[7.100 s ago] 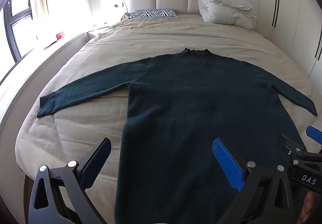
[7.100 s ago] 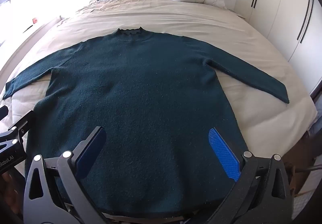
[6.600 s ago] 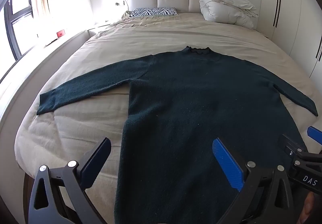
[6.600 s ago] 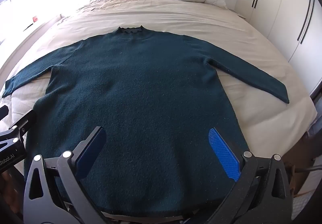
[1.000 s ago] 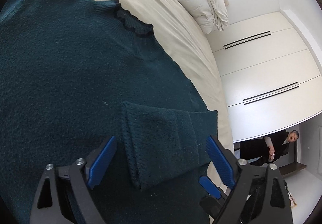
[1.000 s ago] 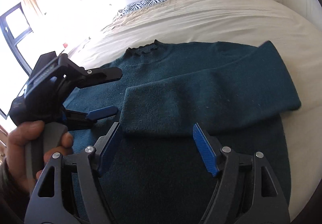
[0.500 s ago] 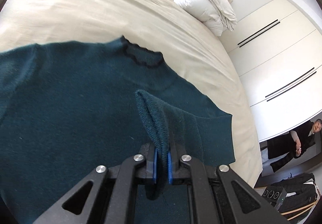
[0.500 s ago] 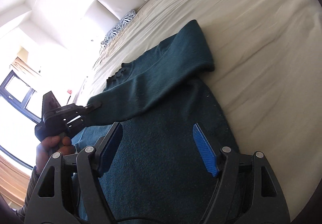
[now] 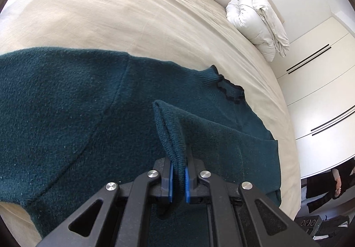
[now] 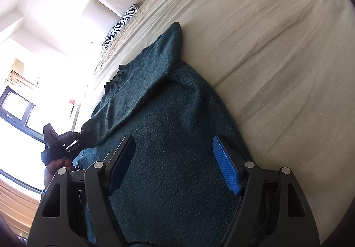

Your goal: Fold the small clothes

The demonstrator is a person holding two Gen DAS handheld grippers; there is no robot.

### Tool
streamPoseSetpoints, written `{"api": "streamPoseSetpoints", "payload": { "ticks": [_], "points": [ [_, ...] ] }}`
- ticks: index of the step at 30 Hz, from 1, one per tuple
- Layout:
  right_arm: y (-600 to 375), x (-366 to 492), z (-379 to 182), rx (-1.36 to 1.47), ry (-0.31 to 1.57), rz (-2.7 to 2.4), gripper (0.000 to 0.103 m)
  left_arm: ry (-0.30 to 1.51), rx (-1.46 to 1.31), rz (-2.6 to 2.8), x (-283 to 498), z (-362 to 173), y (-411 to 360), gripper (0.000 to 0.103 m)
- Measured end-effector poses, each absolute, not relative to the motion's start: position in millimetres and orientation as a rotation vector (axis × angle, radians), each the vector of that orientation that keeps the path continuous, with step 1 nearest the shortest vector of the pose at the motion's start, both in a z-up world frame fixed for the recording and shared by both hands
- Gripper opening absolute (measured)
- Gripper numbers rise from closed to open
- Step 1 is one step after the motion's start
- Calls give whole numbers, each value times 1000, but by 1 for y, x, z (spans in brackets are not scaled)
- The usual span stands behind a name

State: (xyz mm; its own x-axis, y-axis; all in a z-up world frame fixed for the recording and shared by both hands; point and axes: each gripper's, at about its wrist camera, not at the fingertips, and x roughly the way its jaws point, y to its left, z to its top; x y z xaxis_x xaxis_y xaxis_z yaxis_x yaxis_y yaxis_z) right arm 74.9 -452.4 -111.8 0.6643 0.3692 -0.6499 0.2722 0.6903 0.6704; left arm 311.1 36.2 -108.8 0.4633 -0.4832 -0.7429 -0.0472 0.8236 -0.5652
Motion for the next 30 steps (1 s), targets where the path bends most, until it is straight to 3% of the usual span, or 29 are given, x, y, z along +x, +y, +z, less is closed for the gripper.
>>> {"api": "streamPoseSetpoints", "payload": {
  "ticks": [14, 22, 30],
  "points": [
    [-476, 162, -74, 933, 863, 277, 72, 1011, -557, -333, 319, -122, 27, 11],
    [-498, 253, -126, 1136, 931, 355, 71, 956, -625, -376, 323, -137, 36, 13],
    [-523, 311, -130, 1187, 886, 335, 71, 915, -673, -403, 329, -145, 40, 13]
  ]
}}
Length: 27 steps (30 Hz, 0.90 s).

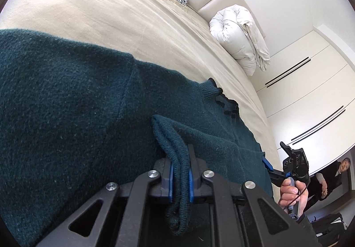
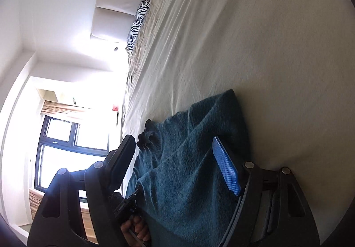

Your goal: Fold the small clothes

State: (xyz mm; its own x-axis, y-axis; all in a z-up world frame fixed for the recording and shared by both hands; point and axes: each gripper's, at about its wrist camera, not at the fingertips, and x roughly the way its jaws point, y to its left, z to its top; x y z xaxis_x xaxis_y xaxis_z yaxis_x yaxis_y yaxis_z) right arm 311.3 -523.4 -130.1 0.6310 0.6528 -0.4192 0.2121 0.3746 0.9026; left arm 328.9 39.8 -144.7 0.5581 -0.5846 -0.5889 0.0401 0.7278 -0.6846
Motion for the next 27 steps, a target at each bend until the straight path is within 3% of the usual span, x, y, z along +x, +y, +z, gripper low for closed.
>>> {"api": "streamPoseSetpoints", "payload": {
  "ticks": [7, 14, 15, 17, 18, 19, 22, 27],
  "points": [
    [-523, 326, -132, 1194, 883, 345, 72, 900, -681, -418, 329, -147, 41, 13],
    [-499, 254, -127, 1190, 907, 405, 72, 922, -675, -416, 325, -141, 44, 13],
    [-493, 242, -126, 1185, 923, 410, 72, 928, -662, -400, 321, -136, 45, 19],
    [-483, 216, -118, 1149, 929, 401, 72, 920, -659, -366, 306, -123, 51, 41],
    [-479, 204, -113, 1133, 937, 389, 72, 906, -672, -352, 294, -114, 57, 61],
    [-477, 190, -109, 1128, 938, 384, 72, 876, -686, -337, 279, -104, 66, 74],
    [-460, 150, -98, 1162, 896, 400, 73, 760, -739, -270, 227, -79, 107, 84],
    [-406, 91, -98, 1180, 880, 441, 73, 634, -915, -56, 144, -78, 217, 83]
  ]
}}
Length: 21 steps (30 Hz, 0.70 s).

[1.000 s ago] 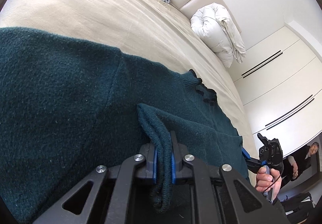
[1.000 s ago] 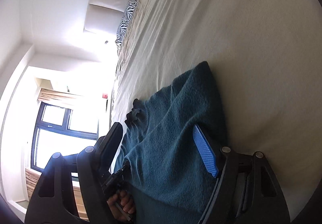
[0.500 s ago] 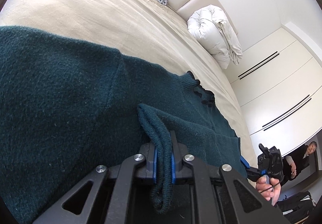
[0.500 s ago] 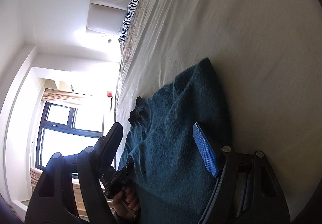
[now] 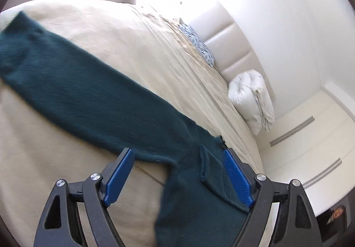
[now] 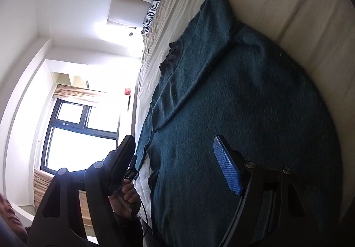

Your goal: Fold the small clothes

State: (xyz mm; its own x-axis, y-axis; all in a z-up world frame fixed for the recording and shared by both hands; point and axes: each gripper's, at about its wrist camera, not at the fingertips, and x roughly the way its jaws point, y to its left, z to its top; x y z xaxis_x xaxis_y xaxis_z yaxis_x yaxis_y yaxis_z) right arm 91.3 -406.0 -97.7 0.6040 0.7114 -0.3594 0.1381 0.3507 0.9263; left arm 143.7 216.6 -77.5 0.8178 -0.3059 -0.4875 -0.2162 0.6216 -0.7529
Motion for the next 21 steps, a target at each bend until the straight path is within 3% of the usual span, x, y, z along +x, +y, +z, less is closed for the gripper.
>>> {"api": "streamPoseSetpoints", "payload": {
  "ticks": [6, 15, 17, 19, 21],
  "points": [
    [-324, 81, -87, 1115, 932, 494, 73, 502, -1267, 236, 73, -116, 340, 82],
    [-256, 90, -52, 1051, 951, 566, 73, 399, -1461, 314, 99, -148, 379, 79],
    [-250, 89, -52, 1041, 959, 562, 73, 389, -1449, 308, 114, -150, 384, 70],
    [-253, 87, -54, 1044, 968, 552, 73, 427, -1467, 311, 126, -159, 389, 30],
    [-256, 85, -55, 1044, 967, 538, 73, 447, -1455, 315, 127, -160, 394, 7]
  ]
}}
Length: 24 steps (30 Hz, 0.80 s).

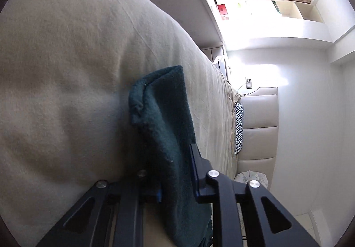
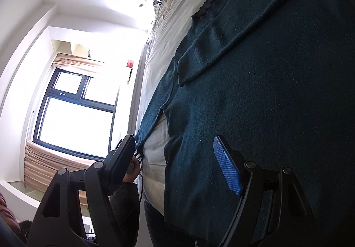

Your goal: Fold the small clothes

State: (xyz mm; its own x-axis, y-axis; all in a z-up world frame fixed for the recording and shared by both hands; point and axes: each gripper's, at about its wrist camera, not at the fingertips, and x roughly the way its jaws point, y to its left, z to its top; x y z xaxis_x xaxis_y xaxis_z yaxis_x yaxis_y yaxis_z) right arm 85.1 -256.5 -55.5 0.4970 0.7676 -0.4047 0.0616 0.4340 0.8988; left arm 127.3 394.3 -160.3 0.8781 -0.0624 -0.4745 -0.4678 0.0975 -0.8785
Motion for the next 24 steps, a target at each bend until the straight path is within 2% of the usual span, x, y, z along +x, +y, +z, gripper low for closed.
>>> {"api": "streamPoseSetpoints", "payload": {
  "ticks": [6, 10, 13, 18, 22, 23, 24],
  "points": [
    [-274, 89, -68, 1052, 970, 516, 73, 487, -1077, 215, 142, -88, 342, 7],
    [-277, 98, -75, 1039, 976, 518, 73, 560, -726, 55, 179, -28, 244, 7],
    [-284, 104, -78, 1048, 962, 519, 73, 616, -502, -65, 201, -8, 154, 8],
    [-313, 110, -88, 1089, 940, 483, 73, 715, -258, -196, 221, -31, 19, 9],
    [-339, 121, -93, 1086, 936, 439, 73, 820, -53, -232, 227, -83, -60, 9],
    [-344, 125, -94, 1083, 937, 433, 73, 845, -25, -241, 226, -94, -69, 10],
    [-348, 130, -94, 1076, 940, 426, 73, 861, 0, -245, 224, -102, -75, 16]
  ]
}}
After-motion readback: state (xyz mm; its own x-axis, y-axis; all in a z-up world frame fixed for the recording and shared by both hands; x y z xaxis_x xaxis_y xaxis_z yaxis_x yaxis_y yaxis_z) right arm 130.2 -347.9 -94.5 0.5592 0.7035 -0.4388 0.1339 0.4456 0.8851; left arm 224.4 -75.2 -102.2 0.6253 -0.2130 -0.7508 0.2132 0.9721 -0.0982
